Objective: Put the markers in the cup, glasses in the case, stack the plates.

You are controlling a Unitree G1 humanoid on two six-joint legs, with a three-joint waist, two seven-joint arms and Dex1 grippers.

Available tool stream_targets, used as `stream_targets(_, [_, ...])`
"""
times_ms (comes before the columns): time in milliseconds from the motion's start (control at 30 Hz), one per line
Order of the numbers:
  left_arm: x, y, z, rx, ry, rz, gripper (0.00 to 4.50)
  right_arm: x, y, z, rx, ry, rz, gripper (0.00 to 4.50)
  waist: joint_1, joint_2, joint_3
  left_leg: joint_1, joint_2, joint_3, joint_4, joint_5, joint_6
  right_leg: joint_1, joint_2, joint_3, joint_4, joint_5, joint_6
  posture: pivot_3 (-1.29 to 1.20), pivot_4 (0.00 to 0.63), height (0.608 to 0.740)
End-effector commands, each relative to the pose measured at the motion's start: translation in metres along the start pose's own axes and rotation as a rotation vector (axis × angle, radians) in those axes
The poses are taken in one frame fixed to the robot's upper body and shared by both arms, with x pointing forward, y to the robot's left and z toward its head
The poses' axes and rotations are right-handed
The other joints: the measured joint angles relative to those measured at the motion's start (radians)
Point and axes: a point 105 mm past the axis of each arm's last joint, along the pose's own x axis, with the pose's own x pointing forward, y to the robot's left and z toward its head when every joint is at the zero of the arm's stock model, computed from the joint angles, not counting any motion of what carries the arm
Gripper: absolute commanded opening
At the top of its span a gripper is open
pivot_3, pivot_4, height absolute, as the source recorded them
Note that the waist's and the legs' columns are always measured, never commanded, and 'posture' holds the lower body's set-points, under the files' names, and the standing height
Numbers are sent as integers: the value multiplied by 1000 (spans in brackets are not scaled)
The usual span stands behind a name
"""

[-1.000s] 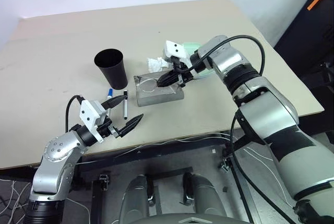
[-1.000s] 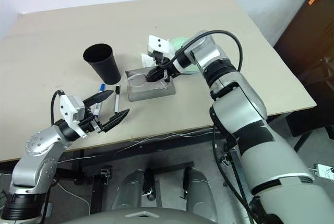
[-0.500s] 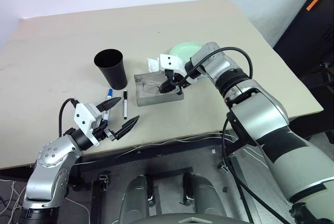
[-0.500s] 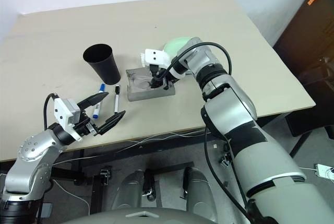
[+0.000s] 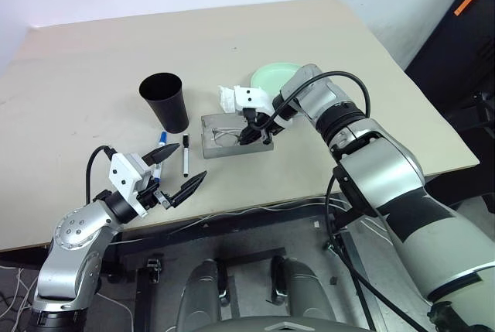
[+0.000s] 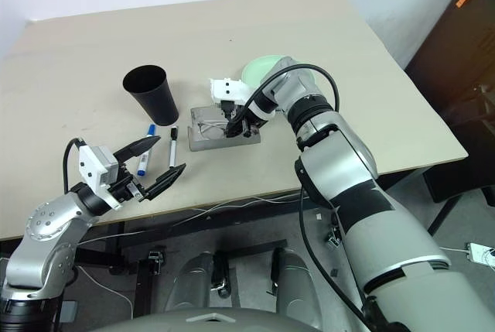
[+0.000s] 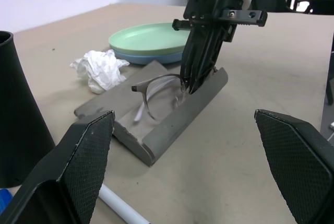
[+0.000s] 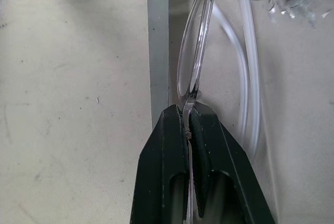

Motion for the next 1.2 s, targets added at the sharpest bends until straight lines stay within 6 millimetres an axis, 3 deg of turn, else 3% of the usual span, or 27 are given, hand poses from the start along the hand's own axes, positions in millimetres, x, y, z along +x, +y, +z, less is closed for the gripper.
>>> stream_targets(33, [1,0,8,30,-28,-10,4500,-3,0,8,-11,-4,14,23,0,0,0,0,0,0,0,0,0,0,0,0,0,0,0,0,150,701])
stream_targets(300, [4,-2,6,28,-35,-19,4500,-1,-6,-8,-17,123,-51,23,2,0,0,0,0,0,0,0,0,0,0,0,0,0,0,0,150,701])
stream_targets(567, [5,-3,4,23,-41,-16,4500,-1,-7,-7,-22,150,-62,23,2,0,0,0,0,0,0,0,0,1,-1,0,0,0,1,0,150,701])
stream_targets(733, [5,-3,3,19,-42,-13,4500,0,-4,-5,-62,154,-25,1484,2,0,0,-1,1,0,-1,0,0,0,0,-1,0,0,1,0,150,701])
stream_targets(933, [5,-5,4,12,-49,-11,4500,-3,-8,10,-34,86,-58,3311,-2,0,0,0,0,0,-1,0,-1,-1,0,0,0,0,0,0,150,701])
stream_targets(1200, [7,-5,4,3,-53,-14,4500,-13,-4,22,27,34,-4,3311,-2,0,0,-1,0,1,-1,1,-1,-2,1,0,0,1,-1,0,150,701])
